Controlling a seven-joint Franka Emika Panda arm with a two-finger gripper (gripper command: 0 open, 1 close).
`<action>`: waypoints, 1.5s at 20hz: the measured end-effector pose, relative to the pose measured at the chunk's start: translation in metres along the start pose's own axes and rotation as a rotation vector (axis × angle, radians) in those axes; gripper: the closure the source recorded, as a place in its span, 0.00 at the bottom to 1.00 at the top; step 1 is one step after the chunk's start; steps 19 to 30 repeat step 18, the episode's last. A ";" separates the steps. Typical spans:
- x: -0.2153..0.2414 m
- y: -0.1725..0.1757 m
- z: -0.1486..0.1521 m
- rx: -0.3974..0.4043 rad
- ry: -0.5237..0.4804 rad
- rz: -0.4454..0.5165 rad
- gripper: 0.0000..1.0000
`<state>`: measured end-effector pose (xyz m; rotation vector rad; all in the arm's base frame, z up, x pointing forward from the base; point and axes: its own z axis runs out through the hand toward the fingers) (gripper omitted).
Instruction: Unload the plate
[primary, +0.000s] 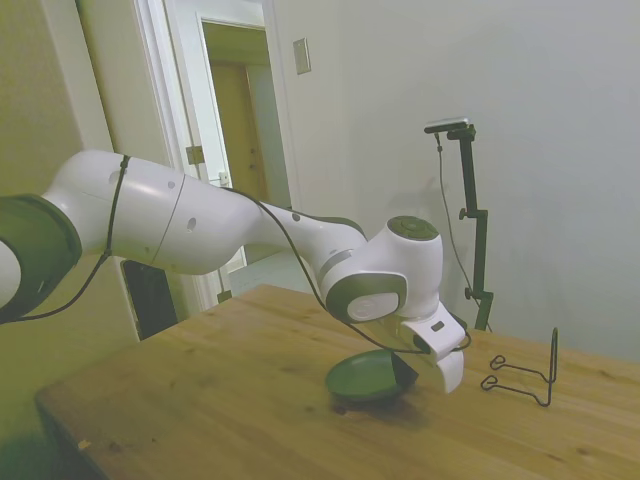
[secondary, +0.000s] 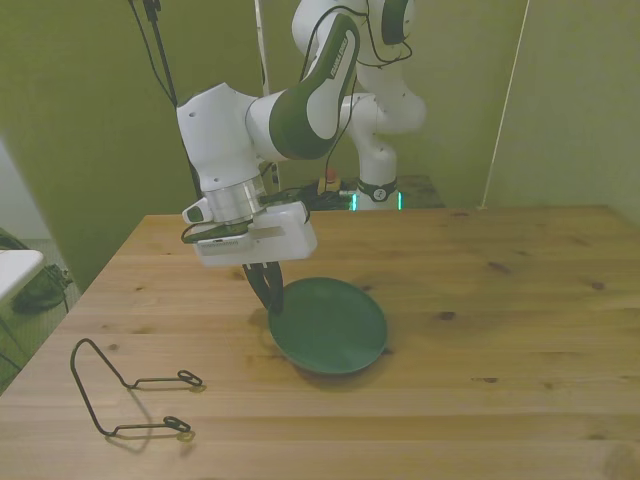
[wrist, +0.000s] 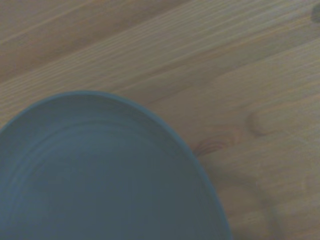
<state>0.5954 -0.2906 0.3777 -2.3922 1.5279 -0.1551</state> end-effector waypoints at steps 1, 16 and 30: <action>0.000 0.000 0.000 -0.001 0.000 -0.002 0.00; -0.096 -0.110 -0.157 0.132 0.088 -0.113 0.00; -0.118 -0.119 -0.178 0.140 0.078 -0.122 0.00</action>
